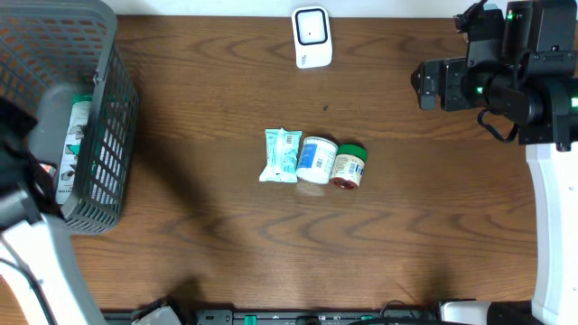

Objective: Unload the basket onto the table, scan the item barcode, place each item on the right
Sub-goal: 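Carry the red sachet and set it left of the wipes pack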

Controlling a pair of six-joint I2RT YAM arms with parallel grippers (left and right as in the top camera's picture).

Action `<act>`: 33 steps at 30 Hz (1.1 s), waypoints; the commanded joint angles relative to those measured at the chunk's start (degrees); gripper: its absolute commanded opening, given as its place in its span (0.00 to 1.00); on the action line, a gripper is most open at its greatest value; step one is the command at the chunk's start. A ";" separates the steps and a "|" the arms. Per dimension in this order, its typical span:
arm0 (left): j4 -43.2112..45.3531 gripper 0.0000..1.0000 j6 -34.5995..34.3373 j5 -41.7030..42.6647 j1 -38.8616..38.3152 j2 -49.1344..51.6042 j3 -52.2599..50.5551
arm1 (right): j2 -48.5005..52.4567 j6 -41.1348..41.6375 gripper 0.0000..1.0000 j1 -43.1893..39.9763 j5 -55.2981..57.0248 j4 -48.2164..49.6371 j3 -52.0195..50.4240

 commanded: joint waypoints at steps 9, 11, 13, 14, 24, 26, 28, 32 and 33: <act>-12.09 0.07 -6.19 8.98 -21.46 -0.35 -1.57 | 0.00 -0.68 0.99 0.46 -0.07 0.02 0.81; -13.79 0.07 -6.78 9.01 -25.77 2.95 -2.95 | 0.00 -0.68 0.99 0.46 -0.04 0.02 0.81; -15.21 0.07 -6.73 9.01 -29.75 7.19 -3.80 | 0.00 -0.68 0.99 0.46 -0.04 0.02 0.81; -15.85 0.08 -6.75 9.01 -31.67 9.68 -4.15 | 0.00 -0.68 0.99 0.46 -0.07 0.02 0.81; -12.24 0.07 -6.75 8.98 -43.65 33.09 -4.35 | 0.00 -0.68 0.99 0.46 -0.07 0.02 0.81; -10.49 0.07 -6.75 8.98 -44.00 35.98 -4.35 | 0.00 -0.68 0.99 0.46 -0.07 0.02 0.81; -8.92 0.07 -6.75 9.29 -44.00 38.10 -4.35 | 0.00 -0.68 0.99 0.46 -0.04 0.02 0.81; -7.63 0.07 -6.75 13.66 -44.09 40.72 -4.35 | 0.00 -0.68 0.99 0.46 -0.04 0.02 0.81; -7.50 0.07 -6.73 13.88 -44.17 41.05 -4.35 | 0.00 -0.68 0.99 0.46 -0.07 0.02 0.81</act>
